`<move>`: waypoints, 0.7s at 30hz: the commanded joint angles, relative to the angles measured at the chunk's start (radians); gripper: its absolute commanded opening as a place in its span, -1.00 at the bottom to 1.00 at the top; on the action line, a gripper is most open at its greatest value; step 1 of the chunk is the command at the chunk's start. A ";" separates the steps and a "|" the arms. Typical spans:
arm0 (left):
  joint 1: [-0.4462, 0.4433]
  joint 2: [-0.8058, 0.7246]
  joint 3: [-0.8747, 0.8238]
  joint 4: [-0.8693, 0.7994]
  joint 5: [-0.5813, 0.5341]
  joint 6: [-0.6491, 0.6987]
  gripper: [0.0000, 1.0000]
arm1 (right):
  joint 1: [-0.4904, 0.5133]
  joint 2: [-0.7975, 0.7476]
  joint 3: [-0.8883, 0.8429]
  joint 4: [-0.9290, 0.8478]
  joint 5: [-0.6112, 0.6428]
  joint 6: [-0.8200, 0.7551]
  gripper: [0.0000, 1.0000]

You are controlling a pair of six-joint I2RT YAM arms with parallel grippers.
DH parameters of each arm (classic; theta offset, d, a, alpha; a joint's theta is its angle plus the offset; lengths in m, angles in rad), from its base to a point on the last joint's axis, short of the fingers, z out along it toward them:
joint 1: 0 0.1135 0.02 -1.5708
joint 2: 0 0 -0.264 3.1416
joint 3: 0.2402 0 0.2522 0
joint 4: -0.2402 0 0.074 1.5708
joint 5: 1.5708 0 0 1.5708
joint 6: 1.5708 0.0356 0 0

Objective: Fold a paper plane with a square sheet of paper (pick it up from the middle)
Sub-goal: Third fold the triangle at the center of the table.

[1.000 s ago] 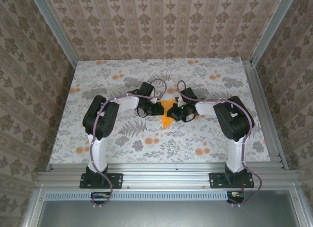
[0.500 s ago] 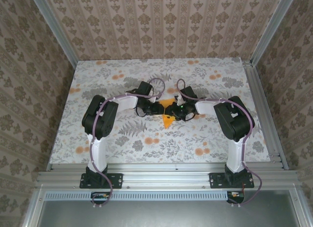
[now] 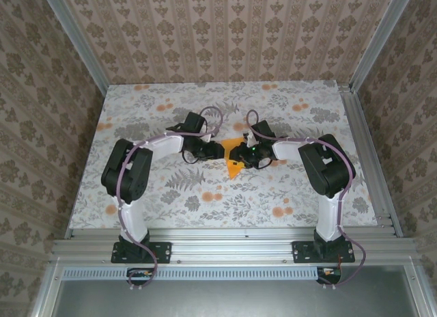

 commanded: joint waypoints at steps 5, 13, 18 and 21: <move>-0.009 -0.027 -0.032 0.045 0.049 -0.052 -0.34 | 0.004 0.027 -0.048 -0.036 0.049 -0.012 -0.45; -0.035 0.028 -0.003 0.084 0.064 -0.079 -0.54 | 0.004 0.023 -0.063 -0.023 0.046 -0.009 -0.82; -0.042 0.065 0.008 0.092 0.064 -0.080 -0.60 | 0.002 0.017 -0.071 -0.026 0.046 -0.015 -0.91; -0.045 0.088 0.017 0.099 0.093 -0.078 -0.62 | 0.002 0.015 -0.079 -0.021 0.046 -0.015 -0.93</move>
